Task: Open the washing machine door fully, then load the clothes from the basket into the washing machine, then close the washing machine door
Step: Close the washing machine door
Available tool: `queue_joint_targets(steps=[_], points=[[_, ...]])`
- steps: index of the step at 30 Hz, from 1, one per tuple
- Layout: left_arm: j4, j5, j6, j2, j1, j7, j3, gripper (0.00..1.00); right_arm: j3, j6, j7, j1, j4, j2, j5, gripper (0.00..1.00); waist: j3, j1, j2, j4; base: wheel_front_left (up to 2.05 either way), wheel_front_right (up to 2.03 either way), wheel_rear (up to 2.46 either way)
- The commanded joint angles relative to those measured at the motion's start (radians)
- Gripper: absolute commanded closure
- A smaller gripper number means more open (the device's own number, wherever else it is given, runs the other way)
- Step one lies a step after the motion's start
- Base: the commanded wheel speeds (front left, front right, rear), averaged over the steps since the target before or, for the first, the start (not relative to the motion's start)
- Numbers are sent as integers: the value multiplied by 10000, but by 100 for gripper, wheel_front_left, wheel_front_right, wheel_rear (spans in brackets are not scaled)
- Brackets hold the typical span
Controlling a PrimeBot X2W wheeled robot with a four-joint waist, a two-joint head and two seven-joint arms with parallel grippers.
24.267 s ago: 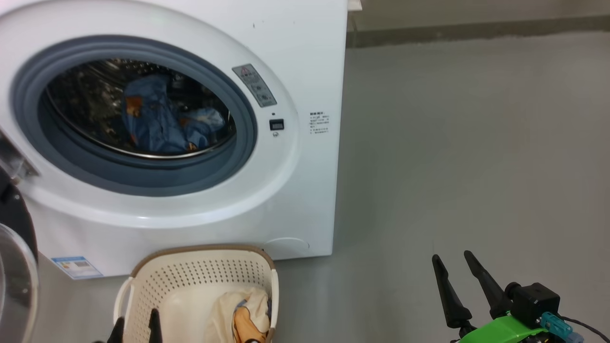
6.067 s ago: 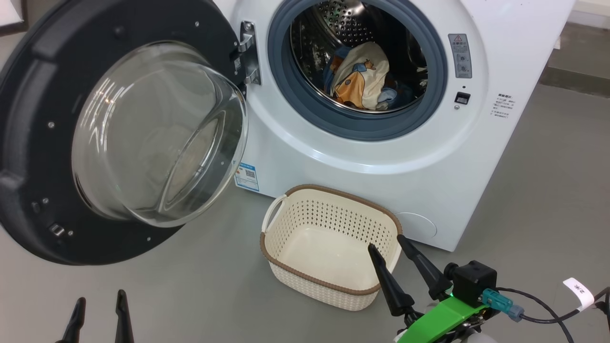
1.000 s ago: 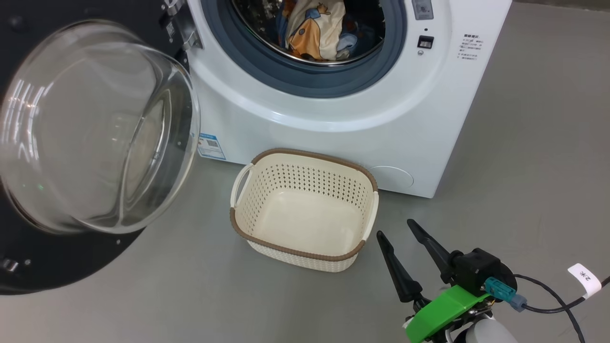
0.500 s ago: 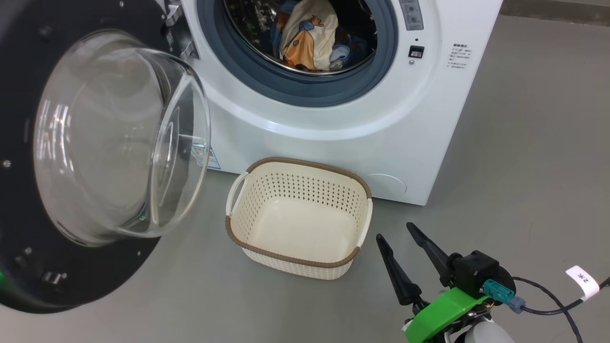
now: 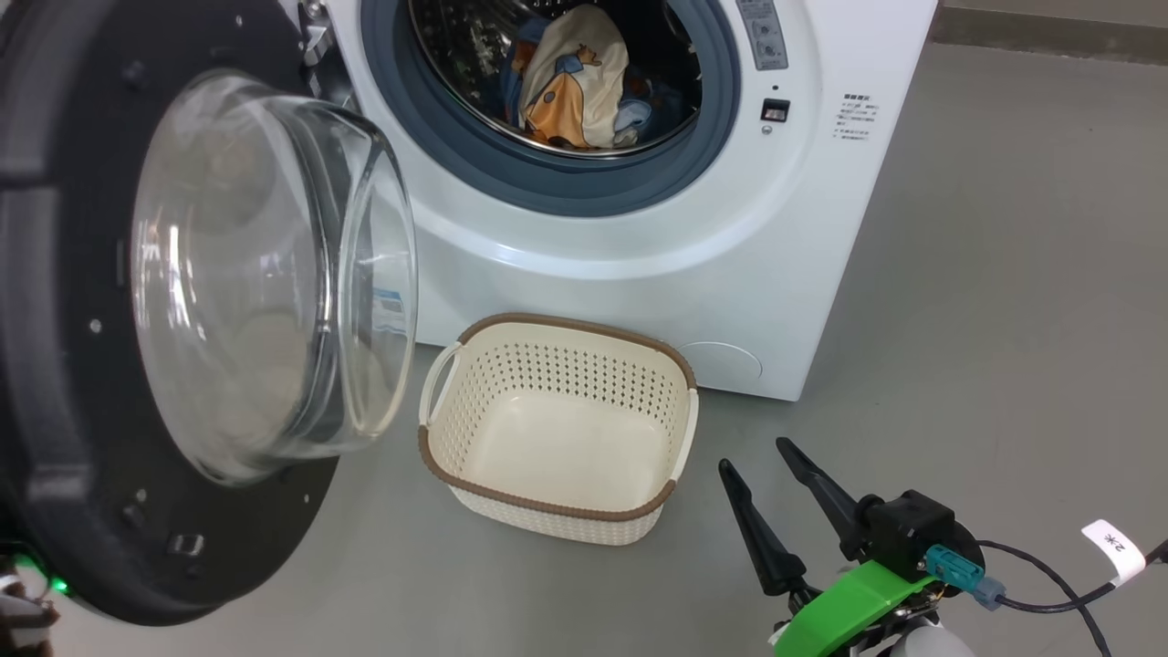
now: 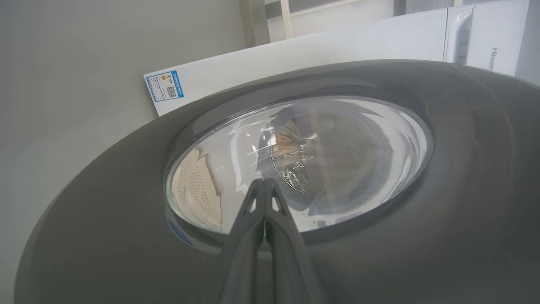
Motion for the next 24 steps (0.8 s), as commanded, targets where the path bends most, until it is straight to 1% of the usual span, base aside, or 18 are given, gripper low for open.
queue_joint_targets(steps=[1, 11, 12, 18, 24], points=[[-542, -94, 109, 218, 128, 208, 92, 100, 283, 16, -121, -74, -296, 122, 160, 0, -20, 0, -1, -35, 0, 0, 0], [-2747, -358, 874, -718, 1277, 792, -23, 100, 305, 16, -121, 2, -326, 123, 258, 0, -105, 0, -1, -160, 0, 0, 0], [-2747, -358, 874, -718, 1277, 792, -23, 100, 305, 16, -121, 2, -326, 123, 258, 0, -105, 0, -1, -160, 0, 0, 0], [-3644, -555, 1234, -1118, 1645, 1046, -142, 100, 297, 16, -121, -32, -324, 123, 291, 0, -109, 0, -1, -198, 0, 0, 0], [-4287, -794, 1492, -1443, 1891, 1113, -373, 100, 257, 16, -122, -109, -342, 123, 292, 0, -19, 0, -1, -272, 0, 0, 0]])
